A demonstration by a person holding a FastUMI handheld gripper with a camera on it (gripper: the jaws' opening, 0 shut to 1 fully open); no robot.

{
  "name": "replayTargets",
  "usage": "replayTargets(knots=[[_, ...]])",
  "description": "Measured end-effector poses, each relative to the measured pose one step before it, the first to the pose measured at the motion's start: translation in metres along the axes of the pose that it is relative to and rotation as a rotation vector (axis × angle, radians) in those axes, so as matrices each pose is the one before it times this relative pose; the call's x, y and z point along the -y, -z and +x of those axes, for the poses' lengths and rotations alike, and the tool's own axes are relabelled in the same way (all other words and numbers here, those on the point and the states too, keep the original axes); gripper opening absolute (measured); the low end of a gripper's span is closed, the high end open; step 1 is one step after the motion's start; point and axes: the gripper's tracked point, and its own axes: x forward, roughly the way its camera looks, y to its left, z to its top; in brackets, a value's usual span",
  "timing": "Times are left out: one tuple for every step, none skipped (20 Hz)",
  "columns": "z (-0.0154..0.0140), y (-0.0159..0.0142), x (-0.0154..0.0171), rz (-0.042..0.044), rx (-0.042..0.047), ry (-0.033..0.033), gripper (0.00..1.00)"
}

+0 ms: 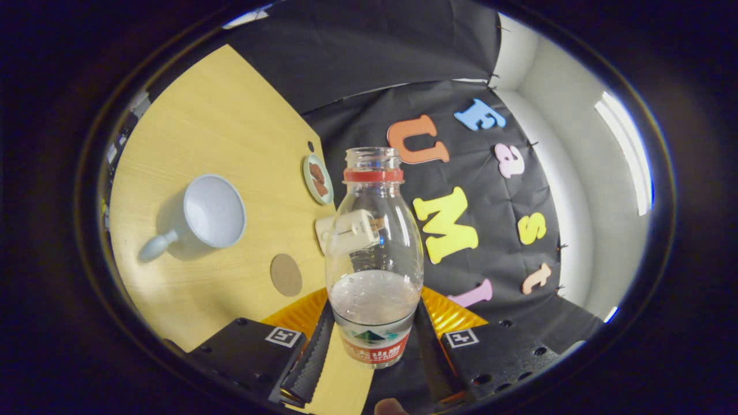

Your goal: Take the bottle from table, then pour the juice into the cup, finally place the bottle on the coaster

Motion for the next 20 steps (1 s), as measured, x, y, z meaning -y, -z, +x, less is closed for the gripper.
replayTargets(knots=[[-0.00257,0.00015,0.00166,0.0496,-0.00052,-0.00395,0.76],[-0.00289,0.00304,0.00039,0.04809,-0.00305,-0.00772,0.76],[-0.0029,0.00278,-0.0007,0.06218,-0.00316,-0.01102,0.76],[-0.00029,0.00297,0.00175,0.05348,-0.00474,-0.00561,0.76],[-0.00232,0.00051,0.00275,0.05304,0.00418,-0.00081,0.76],[-0.00053,-0.00031,0.00419,0.0499,0.01227,0.00405,0.76],[-0.00092,-0.00114,0.00326,0.046,0.01291,0.00823,0.76],[-0.00081,0.00029,0.00238,0.04394,0.006,0.00479,0.76],[-0.0018,-0.00081,0.00108,0.043,0.00853,-0.00303,0.76],[0.00138,-0.0016,0.0021,0.04209,0.00424,-0.00025,0.76],[0.00085,-0.00275,0.00306,0.04275,0.00965,-0.00748,0.76],[-0.00095,-0.0032,0.00168,0.04108,0.00821,-0.00499,0.76],[-0.00001,-0.00536,0.00199,0.04092,0.01242,-0.00943,0.76],[0.00168,-0.00942,0.00103,0.04051,0.01623,-0.01377,0.76],[0.00087,-0.00973,0.00178,0.03494,0.01819,-0.01073,0.76],[0.00095,-0.01107,0.0036,0.03222,0.02308,-0.00922,0.76],[0.00212,-0.01093,0.0052,0.02751,0.02131,-0.00325,0.76],[0.00197,-0.00896,0.00544,0.02068,0.01826,-0.00028,0.76],[0.00198,-0.00781,0.0044,0.02098,0.01526,0.00303,0.75],[0.0045,-0.00329,0.00511,0.01864,0.01122,0.00154,0.76]])
